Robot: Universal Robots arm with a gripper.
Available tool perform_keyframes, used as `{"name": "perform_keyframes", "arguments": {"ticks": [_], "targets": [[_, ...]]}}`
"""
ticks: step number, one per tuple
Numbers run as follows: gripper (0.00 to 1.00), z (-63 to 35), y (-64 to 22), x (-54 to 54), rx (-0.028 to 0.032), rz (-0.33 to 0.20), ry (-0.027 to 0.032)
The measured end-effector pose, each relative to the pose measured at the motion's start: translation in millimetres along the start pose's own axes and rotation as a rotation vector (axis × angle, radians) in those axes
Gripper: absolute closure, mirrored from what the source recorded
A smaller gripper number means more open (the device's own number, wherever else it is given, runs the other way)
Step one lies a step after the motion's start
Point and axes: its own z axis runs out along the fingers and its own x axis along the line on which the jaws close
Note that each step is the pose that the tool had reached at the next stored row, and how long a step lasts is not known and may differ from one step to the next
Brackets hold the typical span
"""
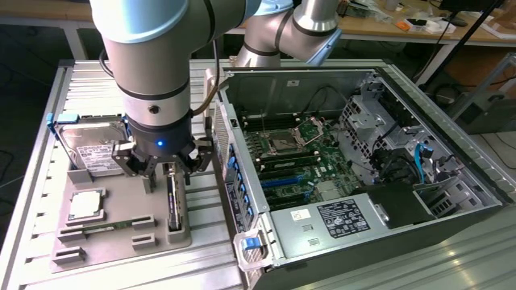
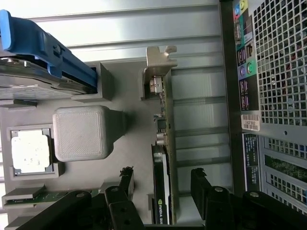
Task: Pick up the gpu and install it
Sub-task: 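Pick up the gpu and move the gpu toward the slot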
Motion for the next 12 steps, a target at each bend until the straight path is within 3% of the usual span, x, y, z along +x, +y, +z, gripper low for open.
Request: {"name": "perform_keyframes", "arguments": {"ticks": [12], "targets": [[0.4, 3.4, -0.2, 0.1, 0.0001, 0.0, 0.0]]}}
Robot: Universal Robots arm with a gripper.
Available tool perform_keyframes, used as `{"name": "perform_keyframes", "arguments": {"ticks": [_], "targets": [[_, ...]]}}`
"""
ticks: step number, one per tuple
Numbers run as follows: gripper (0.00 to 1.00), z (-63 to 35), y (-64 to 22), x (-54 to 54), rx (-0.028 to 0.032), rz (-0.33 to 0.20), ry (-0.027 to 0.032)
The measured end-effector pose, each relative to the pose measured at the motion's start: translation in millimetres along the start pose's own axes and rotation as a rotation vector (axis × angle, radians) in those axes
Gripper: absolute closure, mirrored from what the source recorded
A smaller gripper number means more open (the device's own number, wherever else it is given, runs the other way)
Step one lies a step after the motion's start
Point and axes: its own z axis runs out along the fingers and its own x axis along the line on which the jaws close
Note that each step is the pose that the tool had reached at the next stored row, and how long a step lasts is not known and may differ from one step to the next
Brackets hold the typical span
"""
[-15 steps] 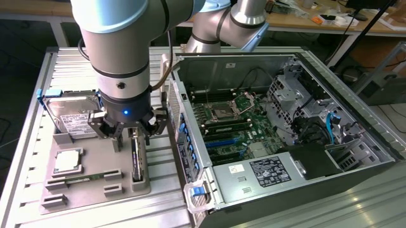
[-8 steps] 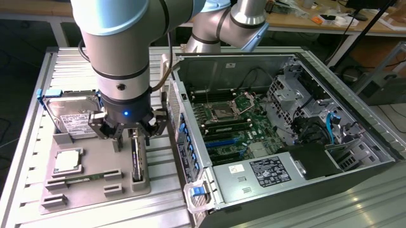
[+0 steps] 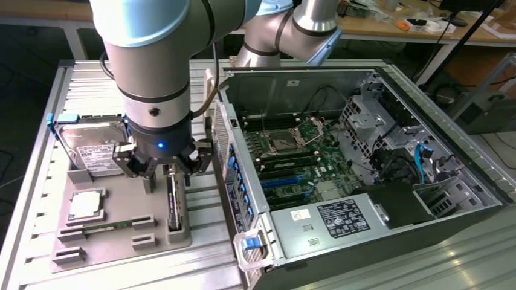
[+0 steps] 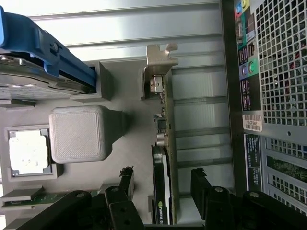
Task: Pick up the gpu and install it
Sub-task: 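Pick up the gpu and move the gpu toward the slot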
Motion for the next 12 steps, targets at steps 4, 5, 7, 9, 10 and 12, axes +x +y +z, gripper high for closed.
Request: {"name": "perform_keyframes", "arguments": {"ticks": [4, 5, 7, 9, 10, 12], "targets": [[0.4, 1.1, 0.0, 0.0, -0.0001, 0.0, -0.0001], [0.4, 1.7, -0.1, 0.0, 0.0, 0.0, 0.0], [0.4, 2.0, -0.1, 0.0, -0.0001, 0.0, -0.0001], [0.4, 2.4, -0.1, 0.0, 0.0, 0.0, 0.0], [0.4, 2.9, -0.1, 0.1, 0.0, 0.0, 0.0], [0.4, 3.6, -0.2, 0.1, 0.0, 0.0, 0.0001]]}}
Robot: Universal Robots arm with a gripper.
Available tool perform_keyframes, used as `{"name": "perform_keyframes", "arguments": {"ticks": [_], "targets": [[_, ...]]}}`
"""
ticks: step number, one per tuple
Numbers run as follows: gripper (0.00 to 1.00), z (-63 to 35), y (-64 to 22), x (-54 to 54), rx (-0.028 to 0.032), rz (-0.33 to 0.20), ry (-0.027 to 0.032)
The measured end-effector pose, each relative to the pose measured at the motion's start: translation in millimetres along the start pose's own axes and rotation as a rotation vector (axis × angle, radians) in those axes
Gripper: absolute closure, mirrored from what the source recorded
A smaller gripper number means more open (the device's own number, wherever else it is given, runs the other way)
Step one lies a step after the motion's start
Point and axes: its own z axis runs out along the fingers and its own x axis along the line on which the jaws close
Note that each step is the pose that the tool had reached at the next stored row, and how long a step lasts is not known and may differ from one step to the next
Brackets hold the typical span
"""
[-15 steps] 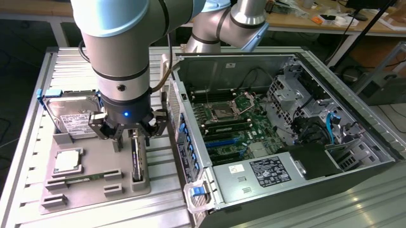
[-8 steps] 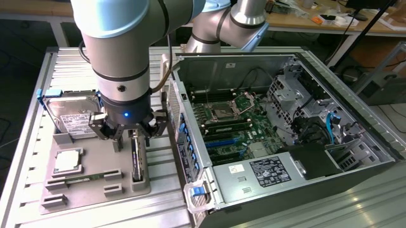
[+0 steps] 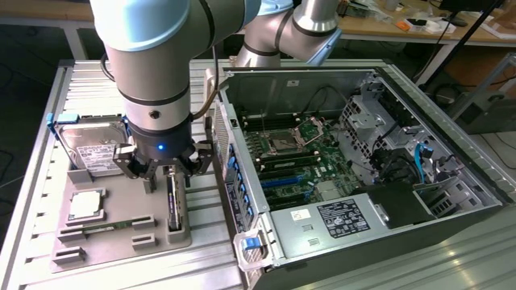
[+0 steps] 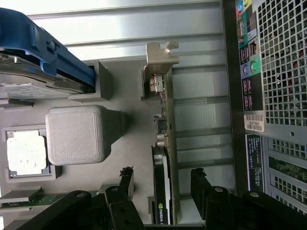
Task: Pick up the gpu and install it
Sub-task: 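Pick up the gpu and move the gpu toward the slot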
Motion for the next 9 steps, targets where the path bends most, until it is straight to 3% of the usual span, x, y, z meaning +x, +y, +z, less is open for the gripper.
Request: {"name": "perform_keyframes", "arguments": {"ticks": [9], "targets": [[0.4, 4.2, -0.2, 0.2, -0.0001, 0.0, -0.0001]]}}
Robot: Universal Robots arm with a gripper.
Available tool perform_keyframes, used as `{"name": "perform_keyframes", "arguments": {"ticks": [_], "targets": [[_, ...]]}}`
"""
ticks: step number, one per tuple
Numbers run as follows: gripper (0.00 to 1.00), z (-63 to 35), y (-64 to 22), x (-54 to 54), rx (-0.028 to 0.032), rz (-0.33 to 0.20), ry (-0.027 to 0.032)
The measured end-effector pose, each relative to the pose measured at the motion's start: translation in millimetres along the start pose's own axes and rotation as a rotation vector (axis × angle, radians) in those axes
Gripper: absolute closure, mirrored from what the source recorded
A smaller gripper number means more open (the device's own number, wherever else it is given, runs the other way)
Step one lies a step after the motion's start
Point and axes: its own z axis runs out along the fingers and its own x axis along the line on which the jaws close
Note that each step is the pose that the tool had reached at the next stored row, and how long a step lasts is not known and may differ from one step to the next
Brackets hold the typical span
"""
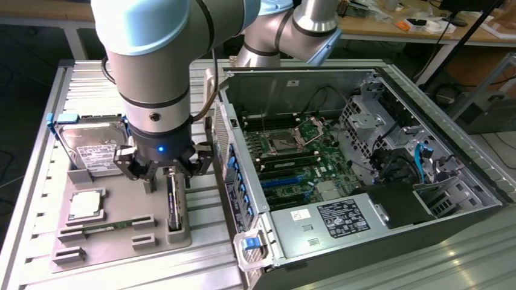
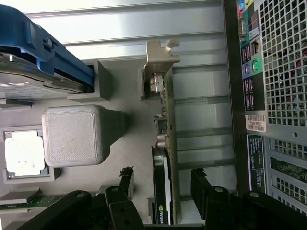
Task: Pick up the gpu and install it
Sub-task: 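Pick up the gpu and move the gpu toward the slot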
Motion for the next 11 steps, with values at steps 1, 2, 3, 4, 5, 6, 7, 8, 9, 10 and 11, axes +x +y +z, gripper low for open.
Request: {"name": "perform_keyframes", "arguments": {"ticks": [1, 2, 3, 4, 5, 6, 7, 8, 9, 10, 11], "targets": [[0.4, 0.7, 0.0, 0.0, 0.0, 0.0, 0.0], [0.4, 1.4, -0.1, 0.1, 0.0, 0.0, 0.0], [0.4, 2.0, -0.1, 0.1, 0.0, 0.0, -0.0001], [0.4, 2.5, -0.1, 0.1, 0.0001, 0.0, -0.0001], [0.4, 3.2, -0.2, 0.2, 0.0, 0.0, 0.0], [0.4, 3.8, -0.2, 0.2, 0.0, 0.0, 0.0], [0.4, 4.6, -0.2, 0.2, 0.0, 0.0, 0.0001], [0.4, 5.2, -0.3, 0.3, 0.0001, 0.0, 0.0001], [0.4, 5.7, -0.3, 0.4, 0.0001, 0.0, 0.0001], [0.4, 6.5, -0.4, 0.5, 0.0001, 0.0, 0.0001], [0.4, 6.9, -0.4, 0.5, 0.0001, 0.0, 0.0]]}}
